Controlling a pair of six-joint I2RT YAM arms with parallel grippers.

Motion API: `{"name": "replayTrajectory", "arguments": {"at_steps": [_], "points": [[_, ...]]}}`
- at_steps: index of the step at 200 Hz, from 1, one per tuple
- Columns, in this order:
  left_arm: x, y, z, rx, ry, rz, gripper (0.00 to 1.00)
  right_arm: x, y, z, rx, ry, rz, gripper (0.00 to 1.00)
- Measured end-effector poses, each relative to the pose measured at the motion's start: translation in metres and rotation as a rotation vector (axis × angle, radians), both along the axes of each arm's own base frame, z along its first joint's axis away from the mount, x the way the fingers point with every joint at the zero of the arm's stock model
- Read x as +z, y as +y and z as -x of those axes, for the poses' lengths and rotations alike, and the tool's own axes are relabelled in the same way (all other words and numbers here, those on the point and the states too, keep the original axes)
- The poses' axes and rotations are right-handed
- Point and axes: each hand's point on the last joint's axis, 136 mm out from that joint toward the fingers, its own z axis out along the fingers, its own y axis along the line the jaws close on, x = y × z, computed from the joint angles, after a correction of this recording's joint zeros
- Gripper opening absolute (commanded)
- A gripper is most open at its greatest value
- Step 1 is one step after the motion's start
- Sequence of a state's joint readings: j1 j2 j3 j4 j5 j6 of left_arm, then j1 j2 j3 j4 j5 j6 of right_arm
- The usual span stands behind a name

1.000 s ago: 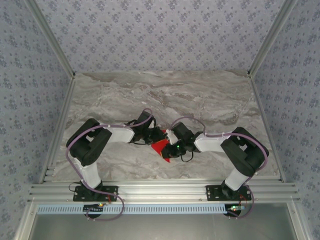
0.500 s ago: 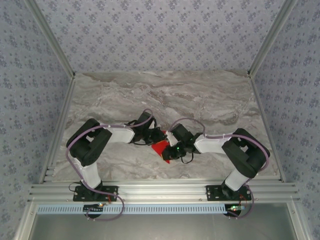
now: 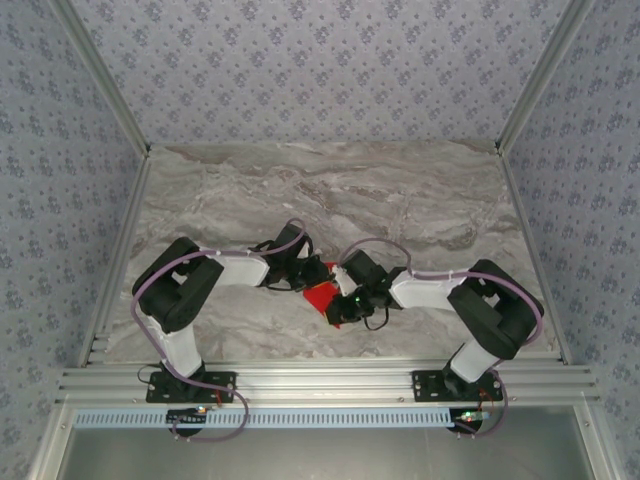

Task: Fold a paper plane with a square sheet of paper (fold left side to right side)
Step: Fourth fold the wing at the center of the table.

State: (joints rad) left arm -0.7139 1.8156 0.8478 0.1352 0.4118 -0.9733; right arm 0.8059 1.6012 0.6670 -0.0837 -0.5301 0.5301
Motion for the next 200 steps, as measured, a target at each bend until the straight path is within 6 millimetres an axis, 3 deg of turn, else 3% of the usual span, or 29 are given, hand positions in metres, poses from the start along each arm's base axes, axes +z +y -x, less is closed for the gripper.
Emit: {"name": "replayTrajectory", "arguments": {"at_steps": [200], "points": [[0.0, 0.0, 0.0, 0.0, 0.002, -0.001, 0.13, -0.003, -0.012, 0.014, 0.013, 0.024, 0.054, 0.12]]}}
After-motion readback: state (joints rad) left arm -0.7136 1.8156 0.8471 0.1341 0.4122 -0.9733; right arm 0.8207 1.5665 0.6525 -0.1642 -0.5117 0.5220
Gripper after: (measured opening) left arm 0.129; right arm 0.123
